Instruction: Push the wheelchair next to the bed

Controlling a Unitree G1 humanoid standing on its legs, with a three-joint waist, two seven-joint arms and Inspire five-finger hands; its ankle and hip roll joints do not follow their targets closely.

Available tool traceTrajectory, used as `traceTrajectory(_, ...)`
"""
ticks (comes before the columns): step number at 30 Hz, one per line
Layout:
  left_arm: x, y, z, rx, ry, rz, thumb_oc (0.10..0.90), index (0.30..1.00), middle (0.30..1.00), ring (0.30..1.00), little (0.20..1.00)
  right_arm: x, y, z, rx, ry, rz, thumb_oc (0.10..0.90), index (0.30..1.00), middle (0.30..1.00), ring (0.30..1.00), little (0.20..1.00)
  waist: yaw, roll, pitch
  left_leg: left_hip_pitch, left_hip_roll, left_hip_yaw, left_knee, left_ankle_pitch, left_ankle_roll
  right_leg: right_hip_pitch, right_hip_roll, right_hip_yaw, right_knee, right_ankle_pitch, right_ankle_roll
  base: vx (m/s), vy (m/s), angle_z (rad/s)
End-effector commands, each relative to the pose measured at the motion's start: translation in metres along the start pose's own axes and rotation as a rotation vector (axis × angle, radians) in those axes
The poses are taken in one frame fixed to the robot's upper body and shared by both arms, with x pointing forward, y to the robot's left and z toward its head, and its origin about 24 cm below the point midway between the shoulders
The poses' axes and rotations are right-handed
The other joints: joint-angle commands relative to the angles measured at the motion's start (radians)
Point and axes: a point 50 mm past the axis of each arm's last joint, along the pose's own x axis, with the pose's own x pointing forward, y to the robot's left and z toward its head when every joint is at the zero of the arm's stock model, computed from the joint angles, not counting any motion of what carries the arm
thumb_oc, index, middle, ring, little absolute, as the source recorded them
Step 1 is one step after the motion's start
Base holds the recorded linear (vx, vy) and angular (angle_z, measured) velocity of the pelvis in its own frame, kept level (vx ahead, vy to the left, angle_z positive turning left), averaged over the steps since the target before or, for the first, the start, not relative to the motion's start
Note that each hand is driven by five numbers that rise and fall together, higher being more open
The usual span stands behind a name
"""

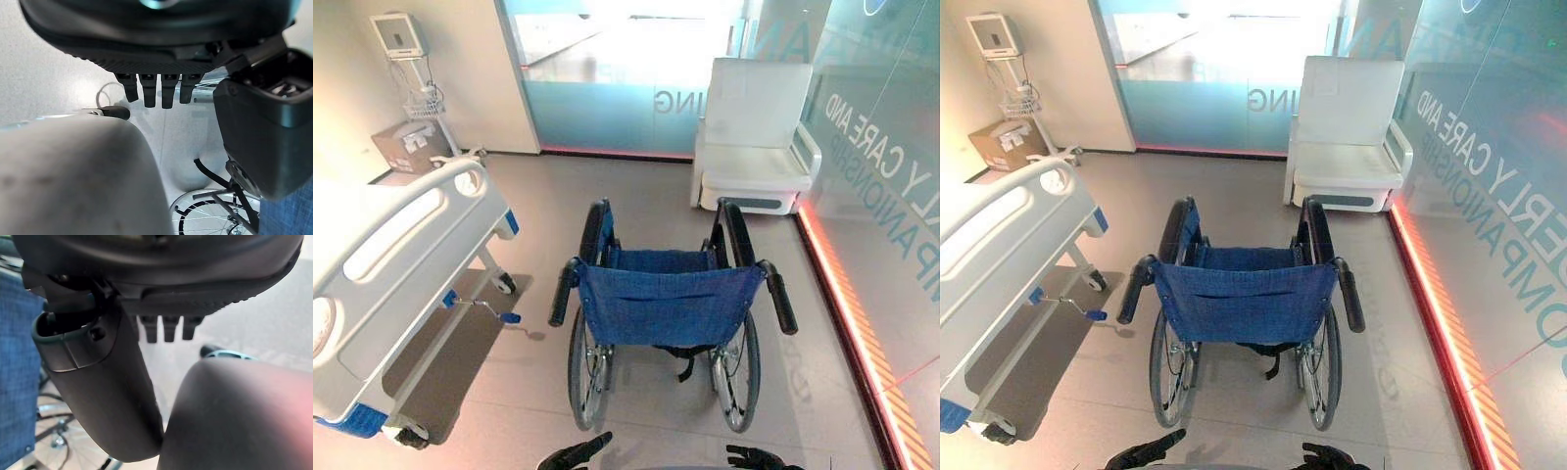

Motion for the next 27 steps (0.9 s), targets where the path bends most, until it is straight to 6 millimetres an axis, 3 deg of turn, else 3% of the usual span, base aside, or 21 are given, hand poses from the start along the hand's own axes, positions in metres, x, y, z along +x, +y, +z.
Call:
traceTrajectory(1, 0.004, -0.005, 0.033, 0.012, -0.120, -0.027, 0.800, 0.900, 0.900, 0.900, 0.900, 0.001, -0.006, 0.019, -0.057, -0.053, -0.039, 0.800, 0.900, 0.900, 0.900, 0.900, -0.002, -0.039, 0.030, 0.070, -0.067, 0.067, 0.020, -0.141, 0.008, -0.009, -0.017, 0.026, -0.029, 0.061, 0.018, 0.00, 0.000, 0.00)
traceTrajectory(12, 0.003, 0.012, 0.022, -0.085, -0.029, 0.166, 0.800, 0.900, 0.900, 0.900, 0.900, 0.000, -0.016, 0.009, 0.063, 0.001, -0.122, 0.800, 0.900, 0.900, 0.900, 0.900, -0.001, -0.041, 0.029, 0.077, -0.068, 0.066, 0.013, -0.140, 0.008, -0.002, -0.012, 0.021, -0.032, 0.059, 0.018, 0.01, -0.007, 0.01)
traceTrajectory(16, -0.002, 0.035, 0.010, -0.134, 0.050, 0.242, 0.800, 0.900, 0.900, 0.900, 0.900, -0.007, -0.039, -0.004, 0.081, 0.082, -0.209, 0.800, 0.900, 0.900, 0.900, 0.900, 0.004, -0.046, 0.030, 0.079, -0.066, 0.067, 0.011, -0.137, 0.004, 0.003, -0.012, 0.011, -0.037, 0.062, 0.021, 0.00, 0.000, 0.00)
traceTrajectory(19, -0.011, 0.061, 0.004, -0.145, 0.091, 0.315, 0.800, 0.900, 0.900, 0.900, 0.900, -0.019, -0.071, -0.014, 0.091, 0.141, -0.292, 0.800, 0.900, 0.900, 0.900, 0.900, 0.009, -0.050, 0.035, 0.079, -0.064, 0.068, 0.010, -0.135, 0.001, 0.005, -0.012, 0.003, -0.038, 0.064, 0.024, 0.01, -0.034, 0.02)
traceTrajectory(20, -0.019, 0.082, 0.001, -0.140, 0.122, 0.373, 0.800, 0.900, 0.900, 0.900, 0.900, -0.035, -0.104, -0.020, 0.090, 0.184, -0.355, 0.800, 0.900, 0.900, 0.900, 0.900, 0.011, -0.051, 0.037, 0.078, -0.062, 0.070, 0.010, -0.132, 0.000, 0.005, -0.013, 0.001, -0.039, 0.066, 0.026, 0.00, -0.023, 0.05)
traceTrajectory(21, -0.022, 0.088, 0.000, -0.135, 0.138, 0.395, 0.800, 0.900, 0.900, 0.900, 0.900, -0.041, -0.115, -0.021, 0.087, 0.197, -0.377, 0.800, 0.900, 0.900, 0.900, 0.900, 0.012, -0.052, 0.037, 0.078, -0.062, 0.070, 0.010, -0.132, 0.000, 0.005, -0.013, 0.000, -0.039, 0.067, 0.027, 0.00, -0.021, 0.04)
traceTrajectory(23, -0.041, 0.129, -0.004, -0.083, 0.203, 0.510, 0.800, 0.900, 0.900, 0.900, 0.900, -0.072, -0.164, -0.025, 0.075, 0.240, -0.491, 0.800, 0.900, 0.900, 0.900, 0.900, 0.014, -0.051, 0.038, 0.075, -0.060, 0.071, 0.010, -0.130, -0.002, 0.003, -0.014, -0.004, -0.040, 0.069, 0.030, 0.00, -0.006, 0.06)
traceTrajectory(25, -0.053, 0.149, -0.002, -0.047, 0.231, 0.565, 0.800, 0.900, 0.900, 0.900, 0.900, -0.089, -0.186, -0.024, 0.071, 0.254, -0.546, 0.800, 0.900, 0.900, 0.900, 0.900, 0.014, -0.051, 0.037, 0.074, -0.060, 0.072, 0.010, -0.130, -0.003, 0.003, -0.014, -0.004, -0.043, 0.070, 0.031, 0.00, 0.001, 0.03)
traceTrajectory(26, -0.079, 0.187, 0.006, 0.025, 0.278, 0.681, 0.800, 0.900, 0.900, 0.900, 0.900, -0.121, -0.221, -0.016, 0.089, 0.252, -0.672, 0.800, 0.900, 0.900, 0.900, 0.900, 0.012, -0.049, 0.035, 0.073, -0.059, 0.076, 0.010, -0.129, -0.005, 0.001, -0.014, -0.002, -0.044, 0.072, 0.034, 0.00, 0.000, 0.00)
traceTrajectory(27, -0.084, 0.194, 0.009, 0.034, 0.279, 0.698, 0.800, 0.900, 0.900, 0.900, 0.900, -0.127, -0.227, -0.014, 0.094, 0.247, -0.692, 0.800, 0.900, 0.900, 0.900, 0.900, 0.011, -0.048, 0.033, 0.072, -0.059, 0.077, 0.010, -0.129, -0.005, 0.000, -0.015, -0.002, -0.045, 0.073, 0.035, 0.00, 0.038, -0.02)
